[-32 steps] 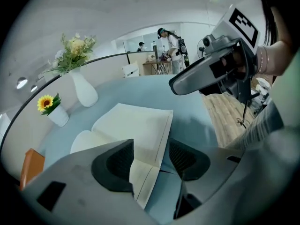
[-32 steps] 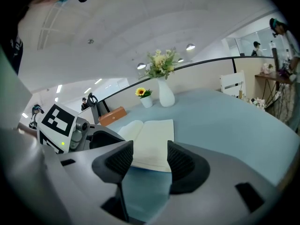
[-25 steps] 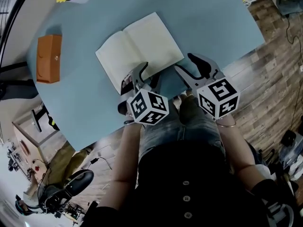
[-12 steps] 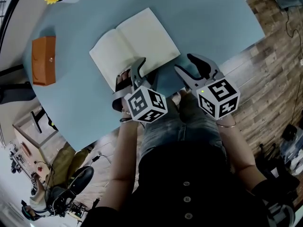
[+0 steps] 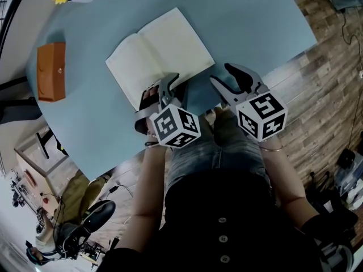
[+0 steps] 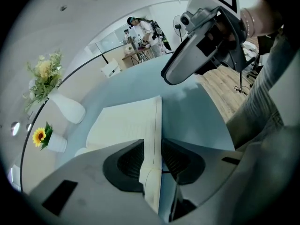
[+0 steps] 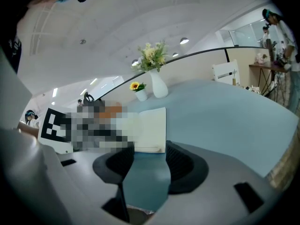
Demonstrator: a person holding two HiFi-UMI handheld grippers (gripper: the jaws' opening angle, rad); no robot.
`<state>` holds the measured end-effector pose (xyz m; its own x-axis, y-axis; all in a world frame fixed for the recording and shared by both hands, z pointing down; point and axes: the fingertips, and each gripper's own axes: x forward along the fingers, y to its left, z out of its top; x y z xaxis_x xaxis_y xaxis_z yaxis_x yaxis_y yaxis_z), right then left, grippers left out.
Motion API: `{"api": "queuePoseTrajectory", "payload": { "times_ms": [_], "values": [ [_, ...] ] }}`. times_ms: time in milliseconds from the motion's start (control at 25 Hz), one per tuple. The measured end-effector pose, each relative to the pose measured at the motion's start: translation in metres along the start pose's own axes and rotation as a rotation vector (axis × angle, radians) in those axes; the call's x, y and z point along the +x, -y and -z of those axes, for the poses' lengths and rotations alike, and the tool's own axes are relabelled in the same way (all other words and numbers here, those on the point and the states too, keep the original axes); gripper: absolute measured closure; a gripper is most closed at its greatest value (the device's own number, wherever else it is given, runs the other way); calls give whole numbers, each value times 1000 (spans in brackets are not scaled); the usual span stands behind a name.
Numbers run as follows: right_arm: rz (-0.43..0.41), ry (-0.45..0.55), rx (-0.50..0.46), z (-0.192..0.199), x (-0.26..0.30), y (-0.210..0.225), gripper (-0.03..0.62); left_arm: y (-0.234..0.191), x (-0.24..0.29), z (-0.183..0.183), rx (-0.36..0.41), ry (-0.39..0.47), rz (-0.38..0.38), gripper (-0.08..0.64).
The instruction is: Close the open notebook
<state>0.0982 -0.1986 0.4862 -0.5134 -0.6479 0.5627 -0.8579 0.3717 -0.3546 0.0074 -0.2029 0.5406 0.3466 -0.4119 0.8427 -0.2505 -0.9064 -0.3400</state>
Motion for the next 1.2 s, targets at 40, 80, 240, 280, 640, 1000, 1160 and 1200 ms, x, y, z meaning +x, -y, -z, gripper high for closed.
{"api": "queuePoseTrajectory", "payload": {
  "times_ms": [40,80,240,280,640,1000,1160,1200],
  "values": [
    [-1,-1,1,1,0,0,396,0,0,0,8,-1,-4,442],
    [-3,-1,3,1,1,-1,397,1,0,0,16,-2,-8,448],
    [-7,1,3,0,2,-2,396,1,-3,-1,12,12,-19,466],
    [-8,2,3,-1,2,-2,396,2,-4,-1,8,16,-21,471],
    [-21,11,0,-6,6,-5,397,-1,-12,-3,-53,58,-19,485],
    [-31,11,-18,-21,16,-6,405,-7,-25,-6,-178,137,-24,494],
    [-33,7,-19,-25,22,-6,407,-9,-29,-6,-247,168,-27,497],
    [-33,10,-15,-27,22,-5,407,-9,-30,-6,-268,177,-27,499]
  ]
}}
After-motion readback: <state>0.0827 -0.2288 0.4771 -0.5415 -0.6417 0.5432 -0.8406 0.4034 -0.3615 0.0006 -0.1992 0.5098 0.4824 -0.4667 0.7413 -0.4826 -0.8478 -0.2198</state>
